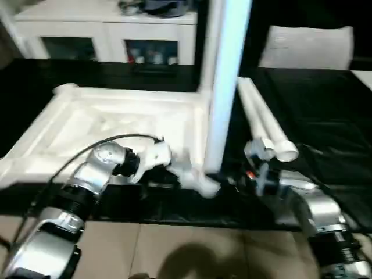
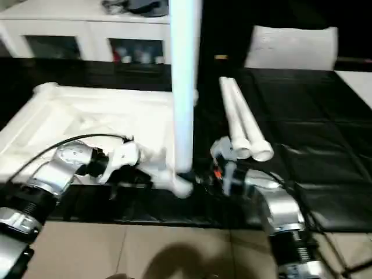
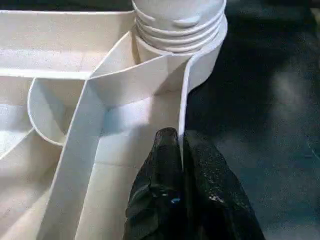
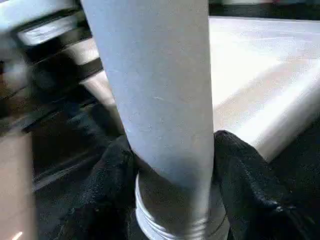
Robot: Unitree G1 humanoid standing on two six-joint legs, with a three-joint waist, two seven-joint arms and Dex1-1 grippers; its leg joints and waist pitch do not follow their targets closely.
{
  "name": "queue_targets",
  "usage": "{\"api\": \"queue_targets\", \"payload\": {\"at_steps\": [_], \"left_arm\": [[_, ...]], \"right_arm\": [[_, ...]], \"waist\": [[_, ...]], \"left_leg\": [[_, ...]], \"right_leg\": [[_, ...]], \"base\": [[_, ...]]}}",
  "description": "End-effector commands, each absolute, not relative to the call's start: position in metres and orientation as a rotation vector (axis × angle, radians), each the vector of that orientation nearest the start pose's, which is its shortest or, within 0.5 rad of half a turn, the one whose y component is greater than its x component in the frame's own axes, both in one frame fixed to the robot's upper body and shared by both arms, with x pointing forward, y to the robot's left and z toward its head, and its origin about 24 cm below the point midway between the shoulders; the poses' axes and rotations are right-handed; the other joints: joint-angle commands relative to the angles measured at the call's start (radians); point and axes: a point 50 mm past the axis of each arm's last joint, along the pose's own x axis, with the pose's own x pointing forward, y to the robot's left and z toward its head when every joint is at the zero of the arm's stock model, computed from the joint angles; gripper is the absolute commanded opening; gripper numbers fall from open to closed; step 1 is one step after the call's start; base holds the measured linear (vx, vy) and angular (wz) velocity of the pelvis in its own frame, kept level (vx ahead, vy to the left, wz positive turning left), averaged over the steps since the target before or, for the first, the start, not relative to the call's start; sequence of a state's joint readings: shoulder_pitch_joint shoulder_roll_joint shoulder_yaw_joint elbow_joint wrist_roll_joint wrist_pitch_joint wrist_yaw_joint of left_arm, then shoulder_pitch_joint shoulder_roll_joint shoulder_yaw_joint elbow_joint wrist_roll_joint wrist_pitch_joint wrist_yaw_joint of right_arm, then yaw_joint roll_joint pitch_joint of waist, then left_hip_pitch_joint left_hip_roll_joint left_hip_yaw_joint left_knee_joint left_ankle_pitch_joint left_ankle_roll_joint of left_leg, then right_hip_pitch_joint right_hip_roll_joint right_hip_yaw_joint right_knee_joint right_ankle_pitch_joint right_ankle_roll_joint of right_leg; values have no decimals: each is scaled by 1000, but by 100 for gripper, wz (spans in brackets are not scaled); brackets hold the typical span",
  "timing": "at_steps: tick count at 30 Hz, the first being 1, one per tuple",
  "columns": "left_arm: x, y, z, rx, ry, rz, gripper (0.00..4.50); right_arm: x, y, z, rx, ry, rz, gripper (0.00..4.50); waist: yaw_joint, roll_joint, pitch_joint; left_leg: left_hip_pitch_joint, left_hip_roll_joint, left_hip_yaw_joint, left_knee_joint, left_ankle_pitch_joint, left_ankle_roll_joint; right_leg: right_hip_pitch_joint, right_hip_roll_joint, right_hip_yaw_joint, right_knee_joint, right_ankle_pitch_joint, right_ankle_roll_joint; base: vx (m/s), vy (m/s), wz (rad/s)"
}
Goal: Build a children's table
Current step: Rotate leg to tighten, then rotate table base
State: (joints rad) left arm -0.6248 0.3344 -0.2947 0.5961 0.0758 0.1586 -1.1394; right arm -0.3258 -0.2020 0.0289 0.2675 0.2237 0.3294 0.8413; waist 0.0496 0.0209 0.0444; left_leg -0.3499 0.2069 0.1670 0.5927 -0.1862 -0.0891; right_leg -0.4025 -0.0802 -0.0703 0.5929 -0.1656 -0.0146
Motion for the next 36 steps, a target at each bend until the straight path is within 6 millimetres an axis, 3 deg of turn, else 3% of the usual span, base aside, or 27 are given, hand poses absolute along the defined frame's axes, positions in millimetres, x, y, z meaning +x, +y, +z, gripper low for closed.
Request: {"api": "queue_targets", "payload": {"at_steps": [1, 4, 5, 6, 8, 10, 11, 12, 18, 19, 23, 29, 30, 34, 36], "left_arm": [[330, 88, 68, 363, 351, -1182, 0], [335, 74, 70, 319, 336, -1075, 0], [341, 63, 72, 296, 313, -974, 0], [342, 60, 73, 293, 306, -945, 0], [348, 52, 77, 313, 266, -866, 0], [350, 50, 77, 359, 245, -853, 0], [350, 49, 77, 375, 238, -862, 0], [350, 49, 77, 383, 237, -869, 0], [345, 47, 79, 410, 185, -982, 0], [345, 47, 79, 413, 181, -989, 0], [345, 52, 77, 444, 155, -1027, 0], [352, 60, 78, 423, 123, -1013, 0], [352, 61, 79, 398, 120, -1013, 44], [349, 65, 83, 290, 89, -1039, 62], [349, 71, 84, 258, 64, -1005, 91]], "right_arm": [[291, -79, 42, 226, 307, 988, 195], [301, -72, 37, 232, 337, 850, 195], [309, -69, 30, 218, 383, 713, 195], [311, -69, 28, 213, 399, 671, 195], [319, -71, 22, 151, 428, 546, 195], [322, -74, 22, 200, 416, 504, 195], [323, -75, 23, 212, 408, 485, 230], [323, -76, 24, 216, 402, 473, 250], [324, -84, 29, 229, 343, 431, 300], [324, -85, 30, 226, 328, 422, 305], [322, -98, 37, 153, 250, 401, 346], [309, -117, 52, 177, 157, 361, 391], [308, -118, 54, 180, 145, 363, 397], [300, -130, 63, 198, 89, 278, 435], [298, -133, 62, 195, 120, 253, 447]], "waist": [[-6, -6, -51], [-15, -5, -55], [-21, -13, -54], [-21, -7, -55], [-20, -8, -54], [-19, -7, -57], [-13, -7, -61], [-10, -5, -62], [-4, -3, -67], [-3, 7, -65], [-5, 5, -61], [3, 8, -63], [8, 9, -64], [19, 10, -71], [14, 10, -65]], "left_leg": [[-4, 5, -11, -81, -323, -5], [-3, 3, -7, -78, -300, 14], [-5, 4, -4, -78, -292, 15], [-2, 3, -4, -76, -281, 13], [-2, -1, -2, -74, -276, 21], [1, 0, -1, -75, -270, 24], [2, 2, 2, -73, -254, 33], [-4, 4, 2, -76, -226, 41], [-10, 7, 2, -77, -169, 44], [-9, 7, 2, -78, -170, 42], [-6, 4, 2, -80, -214, 35], [-6, 7, 4, -79, -183, 43], [-6, 8, 4, -78, -169, 46], [-10, 12, 3, -73, -106, 62], [-13, 8, 5, -75, -136, 62]], "right_leg": [[40, -55, 20, -103, -582, -74], [39, -52, 25, -102, -523, -93], [38, -51, 27, -100, -507, -103], [37, -50, 26, -98, -496, -115], [36, -49, 26, -102, -499, -109], [35, -48, 28, -103, -474, -110], [37, -49, 33, -99, -422, -119], [43, -46, 35, -89, -335, -138], [55, -48, 37, -76, -240, -164], [54, -49, 37, -76, -232, -170], [53, -47, 36, -86, -296, -153], [55, -48, 40, -77, -222, -166], [55, -49, 41, -75, -204, -168], [54, -50, 42, -60, -91, -206], [56, -47, 38, -63, -124, -207]], "base": [[0, 0, 0], [0, 0, 0], [0, 0, 0], [0, 0, 0], [0, 0, 0], [0, 0, 0], [0, 0, 0], [0, 0, 0], [0, 0, 0], [0, 0, 0], [0, 0, 0], [0, 0, 0], [0, 0, 0], [0, 0, 0], [0, 0, 0]]}}
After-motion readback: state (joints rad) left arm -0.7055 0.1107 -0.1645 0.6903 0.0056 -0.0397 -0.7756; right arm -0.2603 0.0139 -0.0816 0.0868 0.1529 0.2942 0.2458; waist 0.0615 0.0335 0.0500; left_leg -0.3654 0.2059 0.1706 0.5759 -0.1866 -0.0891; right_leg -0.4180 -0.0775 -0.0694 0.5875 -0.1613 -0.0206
